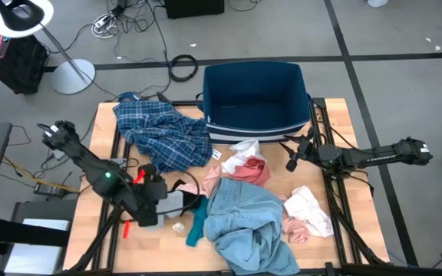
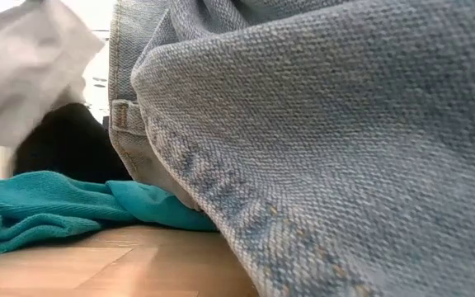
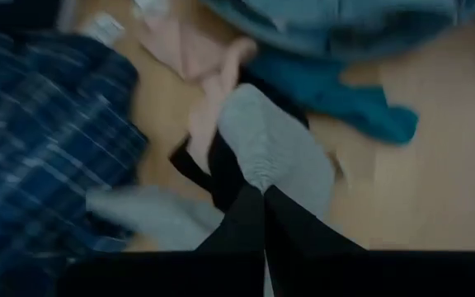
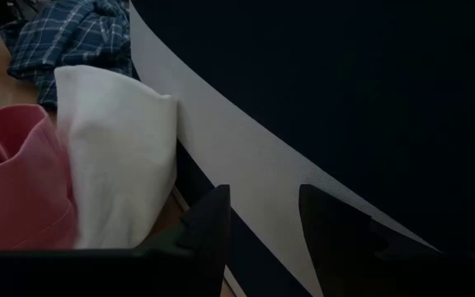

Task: Sort clothes
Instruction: Put the gray boxer shorts into the blue laundry bin

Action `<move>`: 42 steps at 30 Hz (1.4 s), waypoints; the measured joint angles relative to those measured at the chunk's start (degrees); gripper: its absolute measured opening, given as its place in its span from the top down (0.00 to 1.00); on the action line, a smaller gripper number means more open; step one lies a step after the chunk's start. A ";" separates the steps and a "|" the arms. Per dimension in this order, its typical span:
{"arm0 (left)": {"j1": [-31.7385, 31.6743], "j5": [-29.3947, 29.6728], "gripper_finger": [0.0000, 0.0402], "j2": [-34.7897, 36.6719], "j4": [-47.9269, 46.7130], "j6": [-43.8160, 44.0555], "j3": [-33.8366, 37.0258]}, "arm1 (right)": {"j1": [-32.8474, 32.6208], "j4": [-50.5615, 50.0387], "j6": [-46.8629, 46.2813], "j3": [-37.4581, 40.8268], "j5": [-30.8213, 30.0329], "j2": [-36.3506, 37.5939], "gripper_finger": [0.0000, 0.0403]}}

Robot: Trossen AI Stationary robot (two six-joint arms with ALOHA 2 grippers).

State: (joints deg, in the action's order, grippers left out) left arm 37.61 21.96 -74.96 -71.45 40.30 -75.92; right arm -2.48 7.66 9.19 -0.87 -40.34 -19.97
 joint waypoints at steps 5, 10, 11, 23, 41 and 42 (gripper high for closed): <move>-2.90 4.01 1.00 0.02 -2.20 -4.60 -7.53 | 0.00 0.00 0.00 -0.02 0.00 -0.01 0.63; -8.74 4.40 1.00 0.02 0.35 -13.26 -11.79 | 0.00 0.00 0.00 0.00 -0.02 0.00 0.63; -10.28 4.39 1.00 0.01 1.26 -14.94 -12.33 | 0.00 0.00 0.01 0.00 -0.01 -0.01 0.63; -27.87 0.51 1.00 0.02 14.39 -30.11 -16.16 | -0.01 0.00 0.01 -0.01 -0.01 -0.02 0.63; -50.09 -11.39 1.00 -1.56 61.00 -41.50 -18.18 | 0.00 0.00 0.01 0.00 -0.01 -0.01 0.63; -51.42 -12.57 1.00 -2.03 63.44 -41.04 -18.18 | -0.02 0.00 0.00 -0.01 -0.02 -0.02 0.63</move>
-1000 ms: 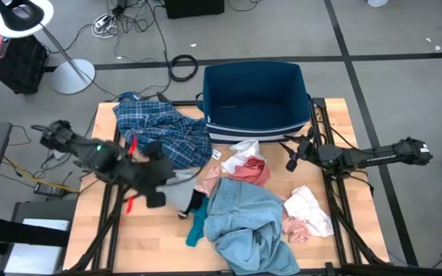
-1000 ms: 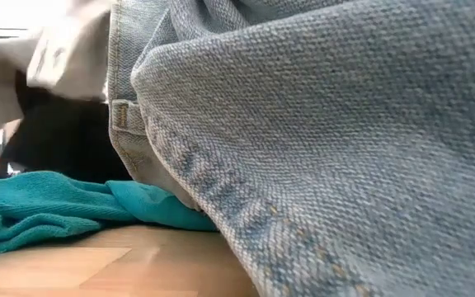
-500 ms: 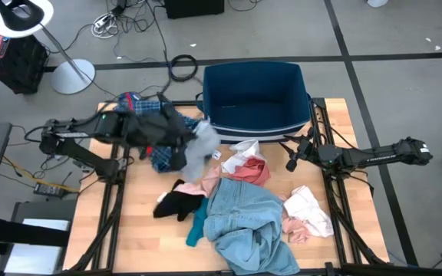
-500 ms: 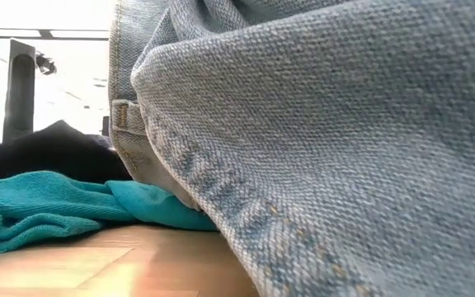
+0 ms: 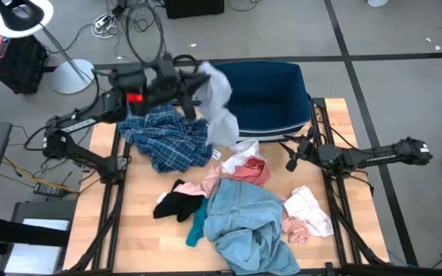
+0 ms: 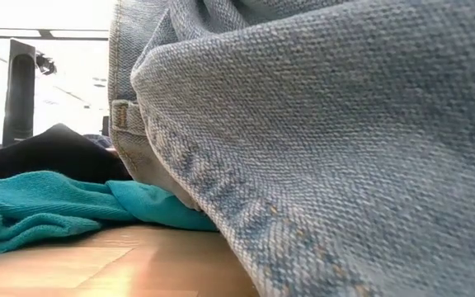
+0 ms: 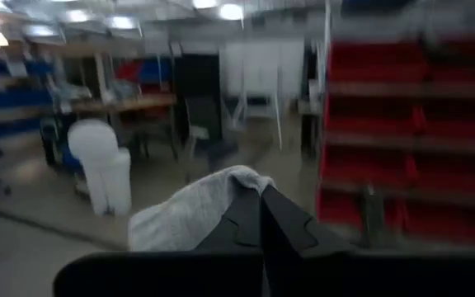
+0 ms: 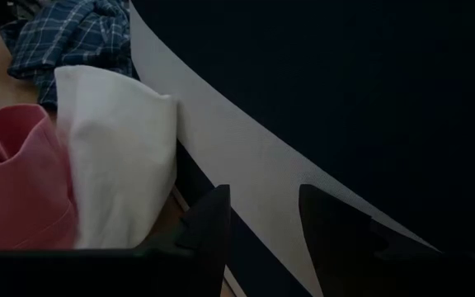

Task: Sort clothes
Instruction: Put the gray boxer shorts into the blue laundry bin, then put the top pink sock into the blue laundry bin

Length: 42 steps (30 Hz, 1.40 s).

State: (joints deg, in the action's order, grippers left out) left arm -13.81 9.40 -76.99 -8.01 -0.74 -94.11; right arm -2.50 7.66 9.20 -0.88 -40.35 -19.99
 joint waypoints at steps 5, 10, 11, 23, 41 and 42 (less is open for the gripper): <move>-5.90 -8.08 1.00 -3.20 9.97 6.99 0.00 | 0.00 0.00 -0.01 0.01 -0.01 0.02 0.63; -10.43 -12.51 1.00 -7.06 10.90 11.40 0.03 | 0.02 0.00 -0.01 0.01 -0.01 0.02 0.63; -11.13 -13.24 1.00 -7.84 10.86 11.67 0.04 | -0.01 0.00 -0.01 -0.01 -0.01 0.00 0.63; -14.65 -18.90 1.00 -17.19 9.26 11.41 0.11 | -0.01 0.02 -0.01 -0.01 0.01 0.00 0.63; -14.74 -22.88 0.81 -25.50 -7.40 10.47 0.13 | 0.01 0.01 0.00 0.01 0.00 0.01 0.63; -14.76 -22.93 0.78 -25.55 -8.22 11.19 0.15 | 0.00 0.02 0.01 0.01 -0.01 0.02 0.63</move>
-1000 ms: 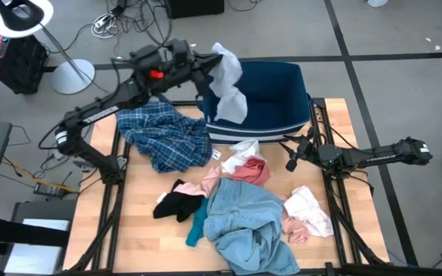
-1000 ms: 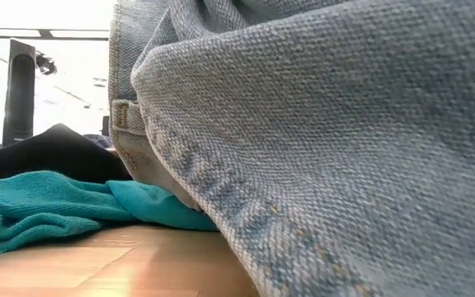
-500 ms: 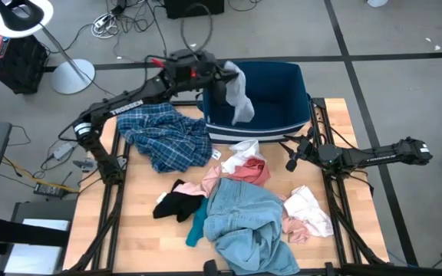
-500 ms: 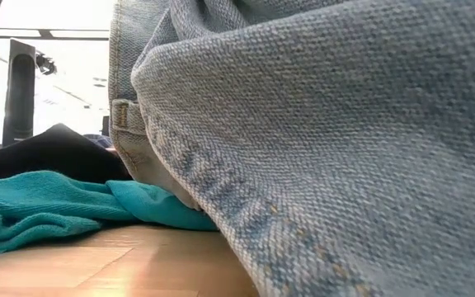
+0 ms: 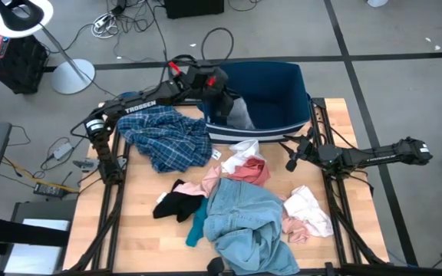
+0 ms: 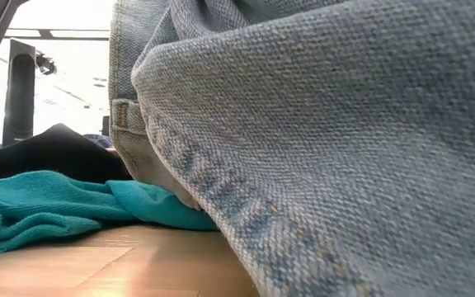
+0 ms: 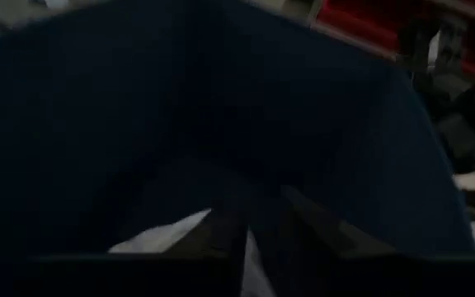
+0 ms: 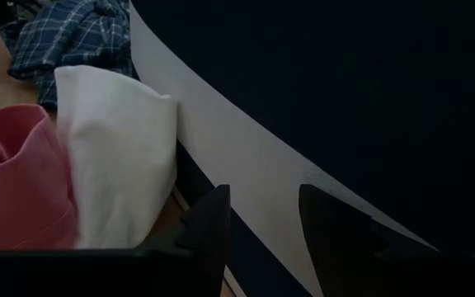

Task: Sort clothes
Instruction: Put the top pink sock into the blue laundry bin

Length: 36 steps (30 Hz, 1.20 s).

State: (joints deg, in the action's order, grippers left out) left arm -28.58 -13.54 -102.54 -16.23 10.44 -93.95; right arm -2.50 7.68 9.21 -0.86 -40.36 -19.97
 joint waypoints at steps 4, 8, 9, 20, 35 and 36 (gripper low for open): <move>-0.05 -0.16 0.70 0.39 -1.28 0.73 0.00 | 0.00 0.00 -0.02 -0.01 0.02 -0.02 0.63; 0.33 -0.66 0.69 2.18 -3.79 0.07 0.00 | 0.01 0.02 -0.02 -0.02 0.00 0.00 0.63; 0.51 -0.65 0.69 2.94 -5.19 -0.66 0.00 | 0.01 0.02 0.00 -0.01 0.01 -0.01 0.63; 4.96 1.85 0.68 15.58 -22.47 -4.36 0.00 | 0.02 0.02 -0.02 0.00 0.01 -0.01 0.63; 24.09 17.30 0.68 29.61 -46.06 2.91 0.34 | 0.02 0.00 -0.02 -0.02 0.00 -0.02 0.63; 25.65 18.36 0.68 30.33 -46.86 3.59 0.95 | 0.00 0.02 -0.02 0.00 0.00 -0.02 0.63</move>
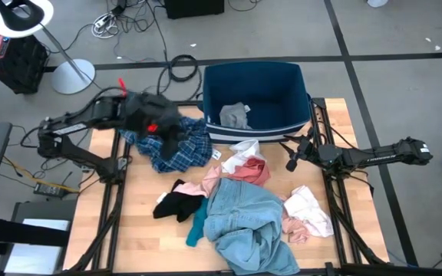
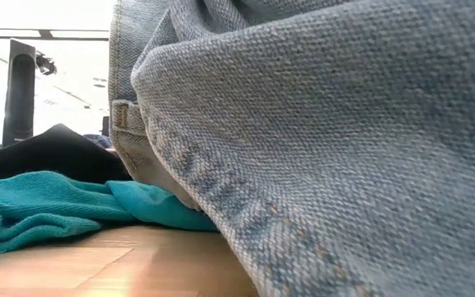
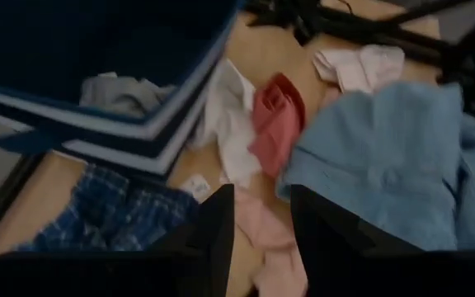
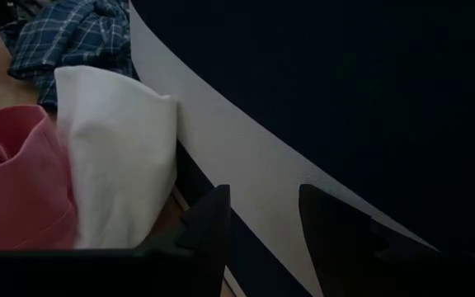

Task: Sort clothes
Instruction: Put the top pink sock into the blue laundry bin

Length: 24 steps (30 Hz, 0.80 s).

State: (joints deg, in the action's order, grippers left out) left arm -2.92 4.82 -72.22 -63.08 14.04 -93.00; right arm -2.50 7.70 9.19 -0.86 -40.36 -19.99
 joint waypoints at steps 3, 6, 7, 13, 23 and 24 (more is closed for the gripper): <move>4.62 3.40 0.68 2.31 -1.83 2.70 3.85 | 0.00 -0.02 0.00 -0.02 0.02 0.00 0.63; 8.91 4.68 0.68 5.45 0.04 5.64 10.06 | 0.01 -0.02 0.00 0.00 0.00 0.02 0.63; 10.17 4.96 0.68 6.57 1.41 6.53 12.32 | 0.01 -0.02 0.00 0.00 0.02 0.01 0.63; 16.17 6.12 0.68 10.55 10.34 10.10 25.71 | 0.00 -0.02 0.00 -0.01 0.01 0.02 0.63; 20.21 6.18 0.68 8.54 20.94 10.34 38.58 | 0.01 -0.02 0.00 0.00 0.01 0.02 0.63; 20.30 6.19 0.68 8.21 22.05 10.34 39.33 | 0.01 -0.02 0.00 0.00 0.01 0.02 0.63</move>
State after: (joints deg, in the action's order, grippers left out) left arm 17.38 11.01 -64.00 -41.04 24.37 -53.67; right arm -2.50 7.68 9.19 -0.86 -40.35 -19.97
